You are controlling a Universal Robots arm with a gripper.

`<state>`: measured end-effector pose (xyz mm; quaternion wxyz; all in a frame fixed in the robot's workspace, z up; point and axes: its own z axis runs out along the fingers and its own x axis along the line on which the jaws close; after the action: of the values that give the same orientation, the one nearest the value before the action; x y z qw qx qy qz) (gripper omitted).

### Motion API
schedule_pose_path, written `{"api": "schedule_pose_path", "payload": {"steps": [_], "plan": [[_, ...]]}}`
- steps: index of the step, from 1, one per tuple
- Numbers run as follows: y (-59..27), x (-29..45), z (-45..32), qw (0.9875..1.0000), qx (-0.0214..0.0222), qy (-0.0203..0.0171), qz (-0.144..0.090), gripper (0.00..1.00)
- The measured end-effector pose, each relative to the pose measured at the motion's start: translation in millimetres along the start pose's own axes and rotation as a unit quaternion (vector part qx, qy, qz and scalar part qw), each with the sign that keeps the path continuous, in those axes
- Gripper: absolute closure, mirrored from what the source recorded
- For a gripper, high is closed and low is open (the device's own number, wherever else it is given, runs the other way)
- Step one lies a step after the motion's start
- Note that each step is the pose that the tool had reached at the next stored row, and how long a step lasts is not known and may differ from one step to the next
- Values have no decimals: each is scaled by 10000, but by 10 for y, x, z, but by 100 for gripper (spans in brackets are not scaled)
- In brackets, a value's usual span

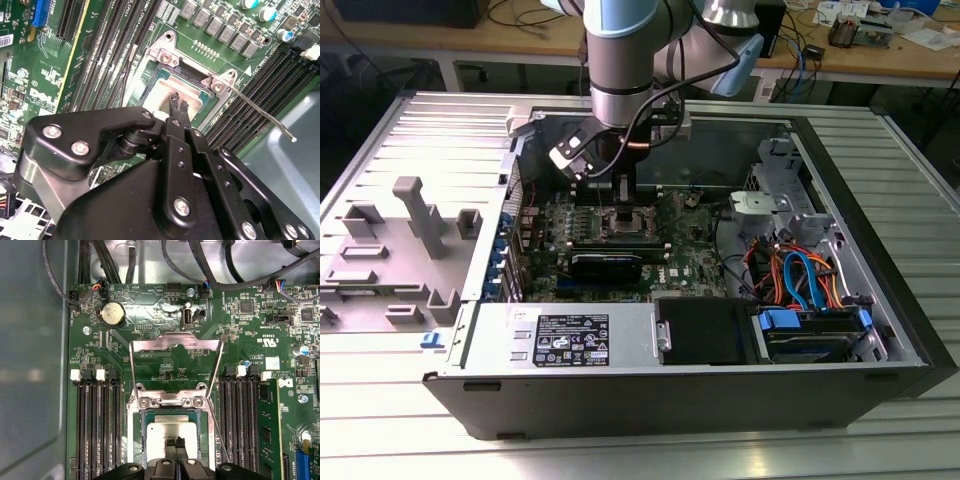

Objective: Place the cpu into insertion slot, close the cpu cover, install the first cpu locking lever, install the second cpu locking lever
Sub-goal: 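Place the cpu into insertion slot, then close the cpu cover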

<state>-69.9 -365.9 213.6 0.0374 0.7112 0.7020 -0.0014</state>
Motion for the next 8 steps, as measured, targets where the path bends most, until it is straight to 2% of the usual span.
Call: {"api": "schedule_pose_path", "payload": {"steps": [8], "plan": [[0, 0, 0, 10000, 0, 13, 0, 89]]}}
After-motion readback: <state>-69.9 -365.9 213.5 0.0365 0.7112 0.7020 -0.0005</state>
